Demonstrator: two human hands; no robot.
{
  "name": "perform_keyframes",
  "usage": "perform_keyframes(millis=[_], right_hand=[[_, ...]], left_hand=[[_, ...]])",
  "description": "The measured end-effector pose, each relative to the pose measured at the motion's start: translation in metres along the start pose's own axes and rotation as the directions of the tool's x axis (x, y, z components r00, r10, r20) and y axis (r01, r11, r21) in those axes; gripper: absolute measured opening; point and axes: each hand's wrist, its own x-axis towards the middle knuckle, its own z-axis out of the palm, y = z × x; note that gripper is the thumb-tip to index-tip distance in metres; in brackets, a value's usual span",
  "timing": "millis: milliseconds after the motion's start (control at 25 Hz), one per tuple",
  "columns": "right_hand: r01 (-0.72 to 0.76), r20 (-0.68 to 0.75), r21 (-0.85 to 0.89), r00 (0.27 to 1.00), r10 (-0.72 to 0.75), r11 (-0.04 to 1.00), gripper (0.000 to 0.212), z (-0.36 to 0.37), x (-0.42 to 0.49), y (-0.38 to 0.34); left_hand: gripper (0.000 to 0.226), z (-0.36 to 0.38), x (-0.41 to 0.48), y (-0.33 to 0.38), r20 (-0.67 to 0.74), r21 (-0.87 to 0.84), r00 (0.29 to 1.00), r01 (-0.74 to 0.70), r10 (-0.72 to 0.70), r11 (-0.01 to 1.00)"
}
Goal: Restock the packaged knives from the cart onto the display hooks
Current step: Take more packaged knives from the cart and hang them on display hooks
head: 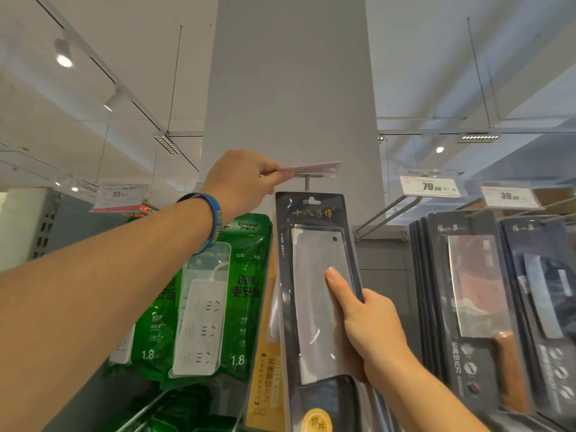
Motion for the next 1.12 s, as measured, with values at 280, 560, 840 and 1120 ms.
perform_keyframes(millis=[280,560,840,1120], right_hand=[[-0.052,0.043,-0.109,0.997,0.057,0.993,0.102,0.007,0.017,0.013],[-0.116,0.008,-0.176,0.993,0.119,0.978,0.085,0.018,0.040,0.016],[-0.155,-0.040,-0.243,0.988,0.150,0.958,0.090,0.037,0.059,0.028],[-0.179,-0.021,-0.349,0.983,0.183,0.920,0.079,0.047,0.068,0.033]], left_hand=[[0.036,-0.003,0.001,0.001,0.030,0.033,0.999,-0.024,0.023,0.999],[0.031,0.000,-0.005,0.004,0.024,-0.010,1.000,-0.018,0.019,1.000],[0.033,0.002,-0.009,0.003,0.017,0.125,0.998,-0.067,0.065,0.990],[0.040,0.010,-0.026,0.004,0.020,0.447,0.977,-0.200,0.213,0.872]])
